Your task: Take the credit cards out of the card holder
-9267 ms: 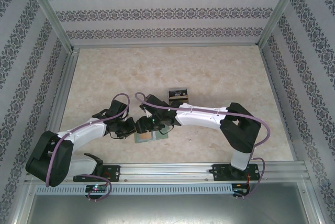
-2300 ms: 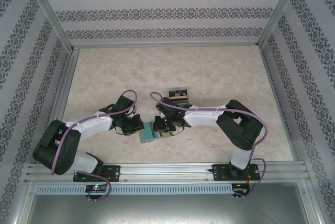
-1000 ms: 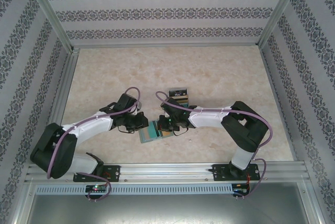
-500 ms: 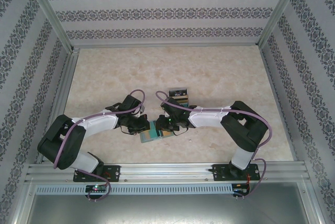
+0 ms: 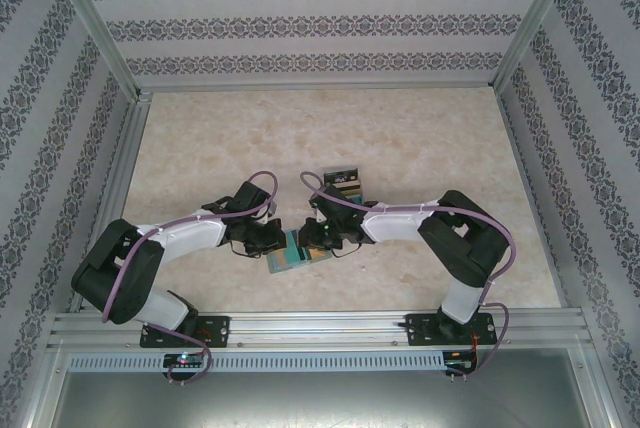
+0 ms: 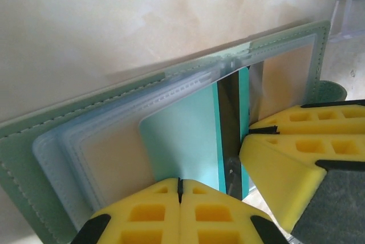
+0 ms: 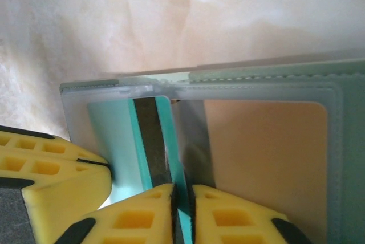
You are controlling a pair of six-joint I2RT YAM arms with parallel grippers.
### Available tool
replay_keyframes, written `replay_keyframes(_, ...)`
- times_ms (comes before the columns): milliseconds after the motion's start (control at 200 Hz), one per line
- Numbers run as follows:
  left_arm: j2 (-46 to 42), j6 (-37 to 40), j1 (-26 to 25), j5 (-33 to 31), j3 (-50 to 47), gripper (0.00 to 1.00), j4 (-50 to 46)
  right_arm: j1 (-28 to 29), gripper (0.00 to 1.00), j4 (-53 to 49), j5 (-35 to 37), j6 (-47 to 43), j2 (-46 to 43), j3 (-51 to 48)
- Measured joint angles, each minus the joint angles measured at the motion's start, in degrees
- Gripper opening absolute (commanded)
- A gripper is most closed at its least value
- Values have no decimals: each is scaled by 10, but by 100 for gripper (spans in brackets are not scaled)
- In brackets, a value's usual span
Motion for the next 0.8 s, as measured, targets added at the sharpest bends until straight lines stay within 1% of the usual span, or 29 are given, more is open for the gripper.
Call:
replay_keyframes(65, 0, 0, 0, 0, 0, 5, 0, -5, 6, 11, -10, 6, 0, -6)
replay_keyframes(110, 0, 0, 0, 0, 0, 5, 0, -7, 0, 18, -14, 8, 0, -10)
replay_keyframes(320, -4, 2, 0, -5, 0, 7, -3, -7, 0, 36, -17, 16, -2, -19)
replay_keyframes(560, -29, 5, -1, -35, 0, 7, -29, -6, 0, 41, -15, 17, -3, -22)
replay_keyframes(799, -69, 6, -1, -47, -2, 10, -43, 2, 0, 26, 9, 17, -15, -22)
